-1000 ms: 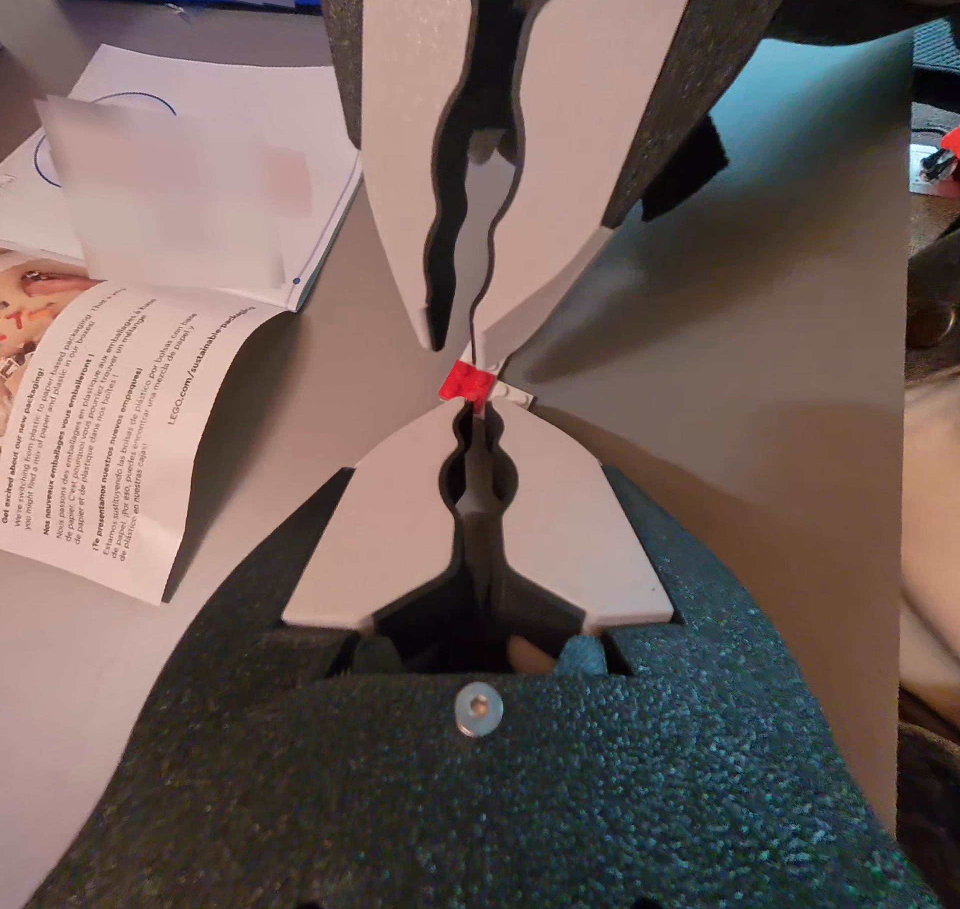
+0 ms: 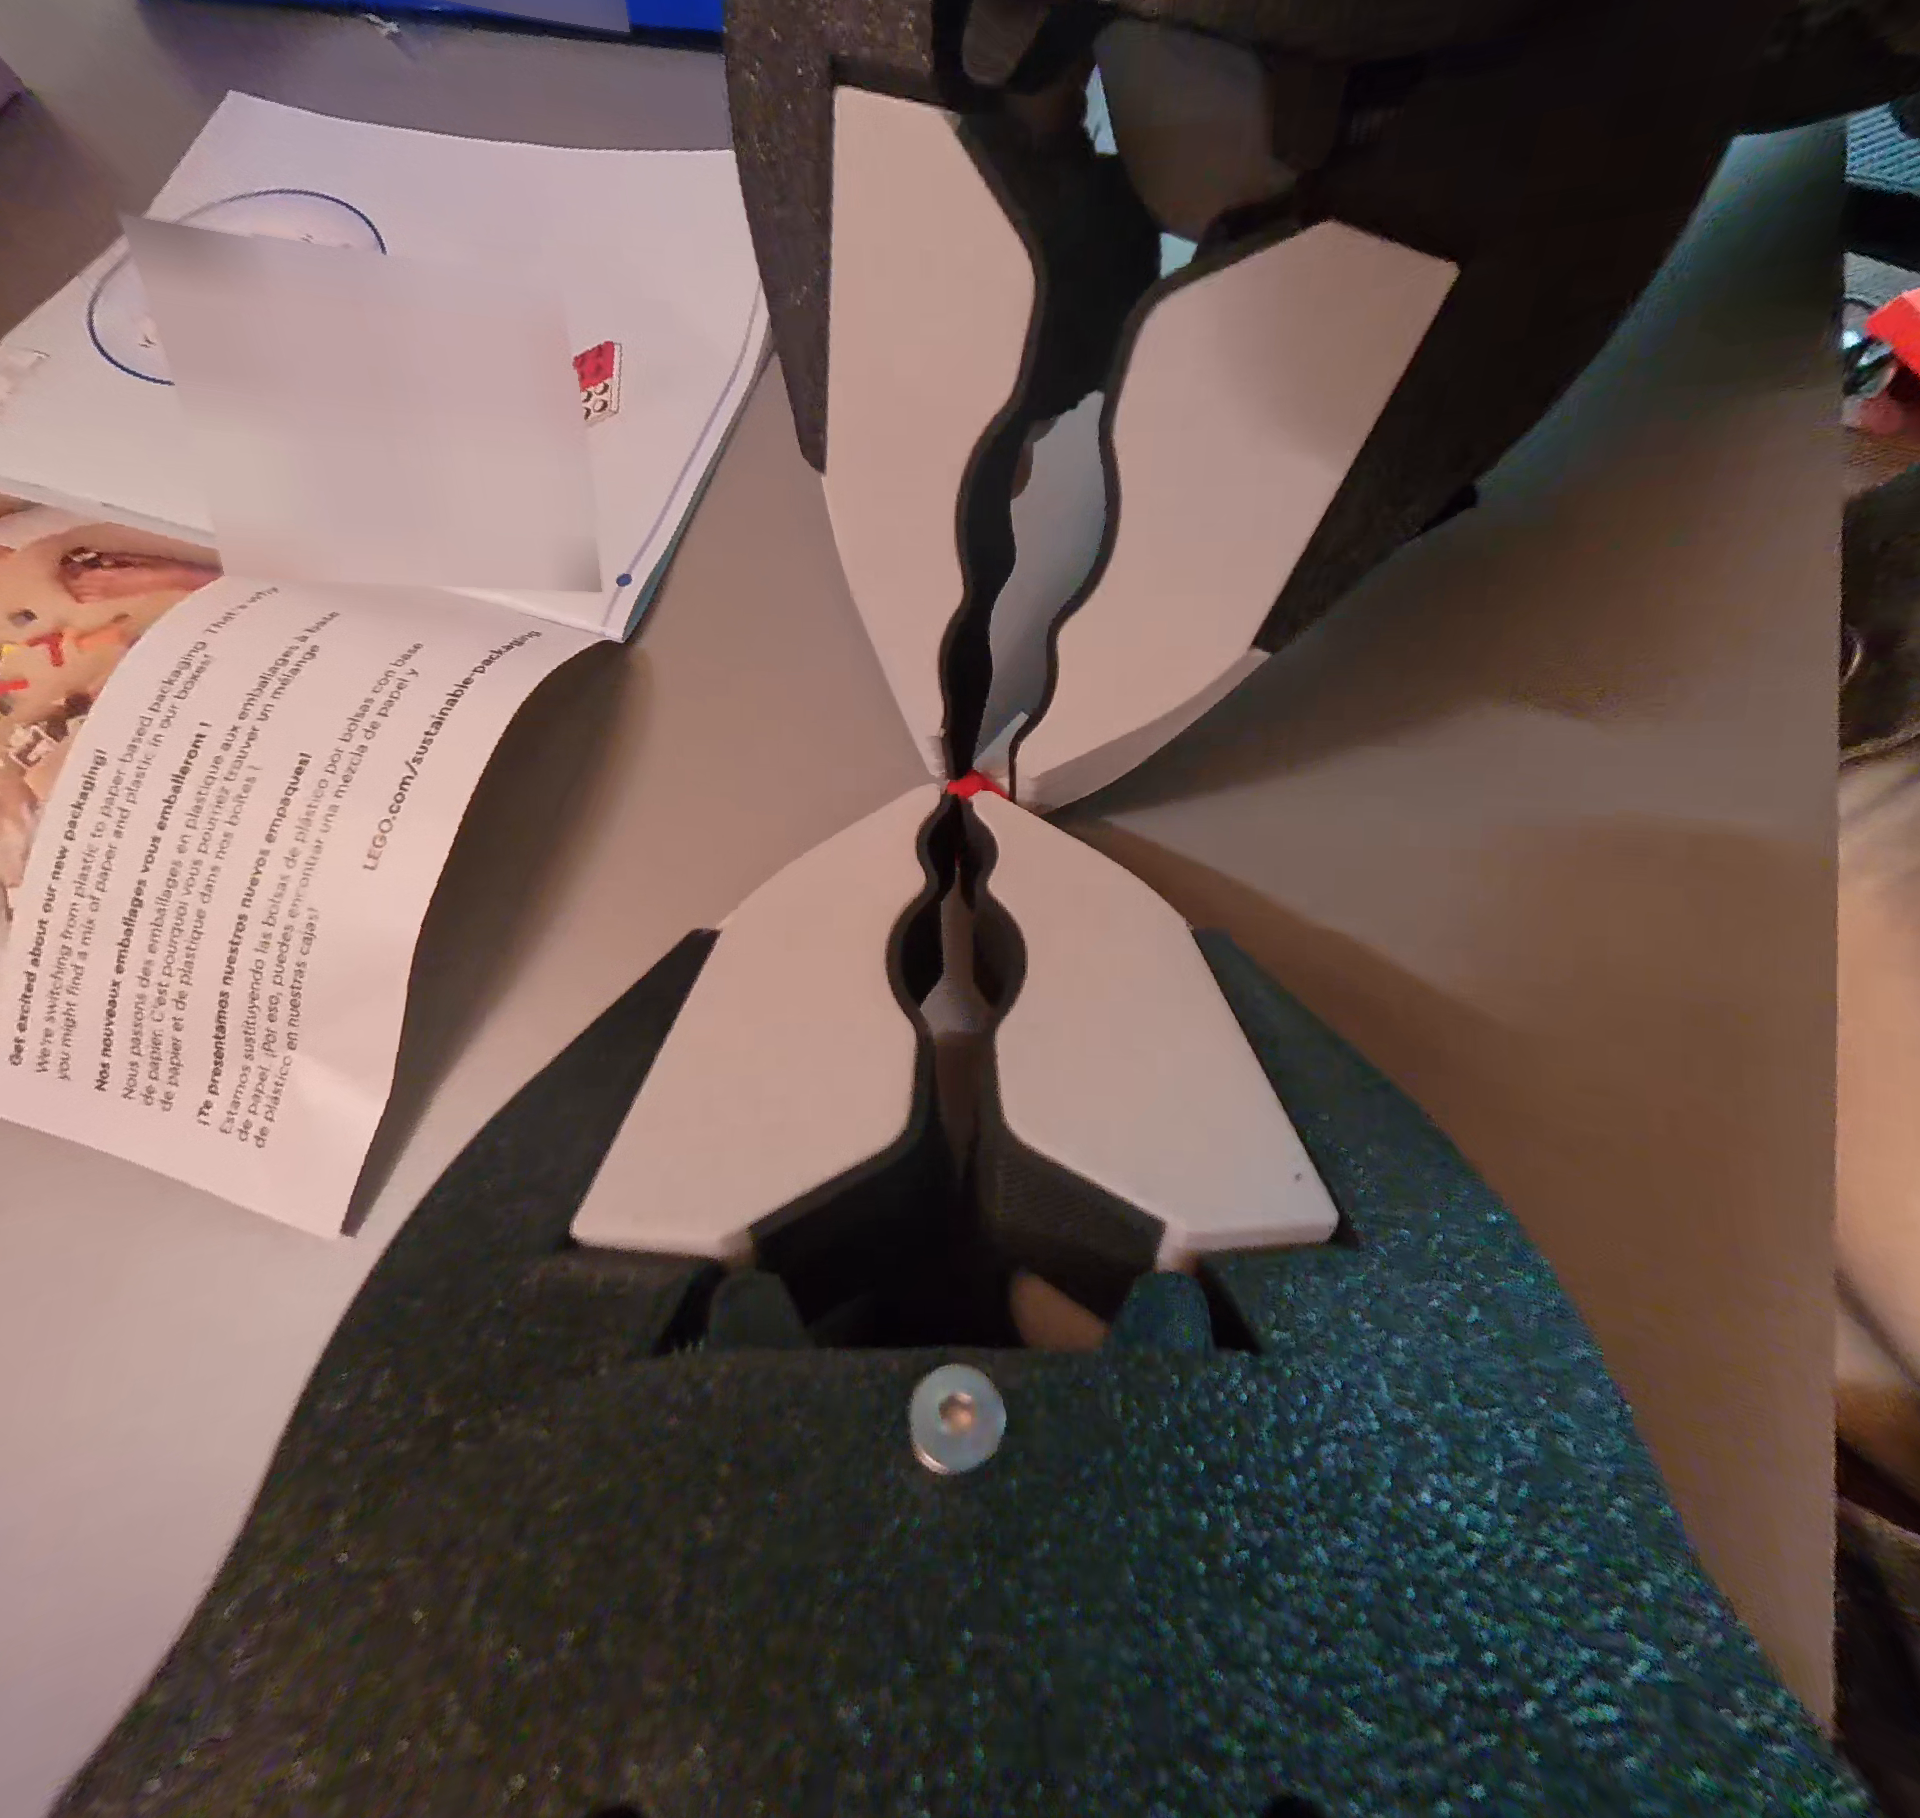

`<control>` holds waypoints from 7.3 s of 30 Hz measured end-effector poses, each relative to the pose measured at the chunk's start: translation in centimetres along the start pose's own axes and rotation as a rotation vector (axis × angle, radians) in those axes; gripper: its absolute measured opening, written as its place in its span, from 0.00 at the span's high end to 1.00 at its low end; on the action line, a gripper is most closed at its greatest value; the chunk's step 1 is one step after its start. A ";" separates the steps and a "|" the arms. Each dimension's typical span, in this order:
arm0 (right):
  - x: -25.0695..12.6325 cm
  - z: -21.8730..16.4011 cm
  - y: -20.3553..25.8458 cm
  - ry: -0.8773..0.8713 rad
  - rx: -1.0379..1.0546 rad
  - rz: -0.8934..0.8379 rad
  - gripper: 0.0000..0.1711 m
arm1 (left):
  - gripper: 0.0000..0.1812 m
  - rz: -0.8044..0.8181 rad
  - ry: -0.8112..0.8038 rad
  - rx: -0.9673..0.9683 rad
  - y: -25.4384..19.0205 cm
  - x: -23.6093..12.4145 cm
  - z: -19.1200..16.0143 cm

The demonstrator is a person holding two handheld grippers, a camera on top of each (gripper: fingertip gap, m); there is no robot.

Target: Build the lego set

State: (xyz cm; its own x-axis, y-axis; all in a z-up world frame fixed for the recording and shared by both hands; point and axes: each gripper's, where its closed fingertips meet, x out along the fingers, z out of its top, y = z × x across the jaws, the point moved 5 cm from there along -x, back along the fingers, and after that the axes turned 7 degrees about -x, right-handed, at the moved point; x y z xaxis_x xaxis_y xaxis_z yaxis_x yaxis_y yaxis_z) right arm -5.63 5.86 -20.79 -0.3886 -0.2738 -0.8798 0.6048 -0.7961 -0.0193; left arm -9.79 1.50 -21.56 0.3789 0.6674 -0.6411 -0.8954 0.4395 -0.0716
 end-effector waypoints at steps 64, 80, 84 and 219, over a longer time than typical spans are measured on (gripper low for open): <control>-1.0 -2.2 -0.1 -0.231 -0.118 -0.242 0.88 | 0.80 0.149 0.016 -0.026 -1.6 -1.2 -1.5; -13.5 -8.5 3.1 -0.546 0.232 -0.270 0.79 | 0.81 0.111 0.029 -0.126 -0.6 -0.6 -1.2; -18.7 -15.0 -1.1 -0.469 0.467 -0.492 0.81 | 0.82 0.090 0.025 -0.144 -0.6 -0.7 -1.1; -4.7 -7.8 -4.7 -0.456 0.547 -0.478 0.98 | 0.85 -0.178 -0.007 0.211 4.3 6.7 6.4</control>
State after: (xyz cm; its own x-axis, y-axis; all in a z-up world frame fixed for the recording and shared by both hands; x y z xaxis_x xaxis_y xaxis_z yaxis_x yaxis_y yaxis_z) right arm -1.27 15.10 -20.27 -0.8288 0.0609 -0.5562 -0.0705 -0.9975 -0.0042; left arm -9.57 11.69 -21.25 0.5279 0.5722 -0.6276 -0.7465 0.6650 -0.0217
